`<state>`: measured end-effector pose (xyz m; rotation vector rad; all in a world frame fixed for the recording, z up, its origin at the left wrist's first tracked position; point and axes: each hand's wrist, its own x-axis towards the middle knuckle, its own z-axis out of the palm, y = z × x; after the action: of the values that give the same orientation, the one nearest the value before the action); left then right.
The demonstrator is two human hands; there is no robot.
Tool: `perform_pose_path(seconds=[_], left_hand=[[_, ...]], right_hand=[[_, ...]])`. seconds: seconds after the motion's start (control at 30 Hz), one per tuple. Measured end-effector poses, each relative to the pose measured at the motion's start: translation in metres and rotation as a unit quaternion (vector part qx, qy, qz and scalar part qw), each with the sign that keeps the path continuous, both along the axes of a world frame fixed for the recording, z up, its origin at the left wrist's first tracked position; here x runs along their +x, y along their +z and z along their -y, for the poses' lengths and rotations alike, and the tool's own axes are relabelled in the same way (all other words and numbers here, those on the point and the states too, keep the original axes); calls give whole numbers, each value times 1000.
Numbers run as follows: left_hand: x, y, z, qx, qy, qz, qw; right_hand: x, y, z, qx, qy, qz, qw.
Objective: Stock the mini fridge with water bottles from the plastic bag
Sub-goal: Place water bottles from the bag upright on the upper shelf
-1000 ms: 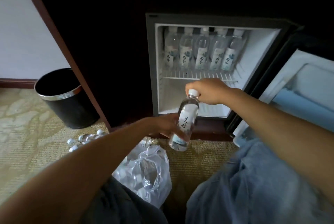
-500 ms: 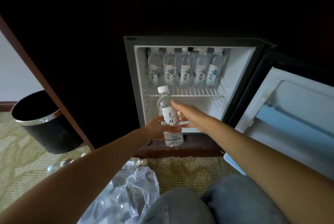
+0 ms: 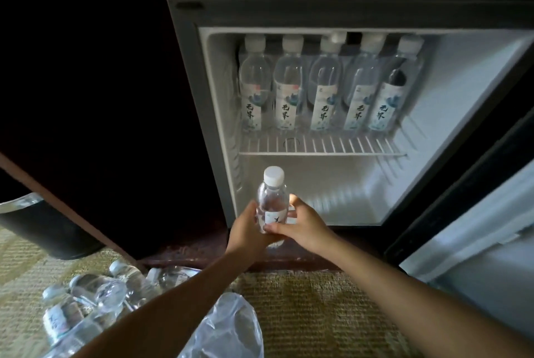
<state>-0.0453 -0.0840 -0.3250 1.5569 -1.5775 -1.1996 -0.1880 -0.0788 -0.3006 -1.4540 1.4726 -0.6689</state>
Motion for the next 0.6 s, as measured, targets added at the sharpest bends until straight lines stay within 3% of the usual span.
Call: perform_pose_path(seconds=[0.1, 0.33, 0.6], left_hand=[[-9, -9, 14, -30, 30, -14, 999], [-11, -32, 39, -79, 39, 75, 993], [-21, -49, 58, -104, 105, 80, 986]], right_hand=[[-4, -12, 23, -20, 7, 25, 999], [-3, -54, 61, -43, -4, 37, 998], [8, -72, 90, -70, -37, 67, 995]])
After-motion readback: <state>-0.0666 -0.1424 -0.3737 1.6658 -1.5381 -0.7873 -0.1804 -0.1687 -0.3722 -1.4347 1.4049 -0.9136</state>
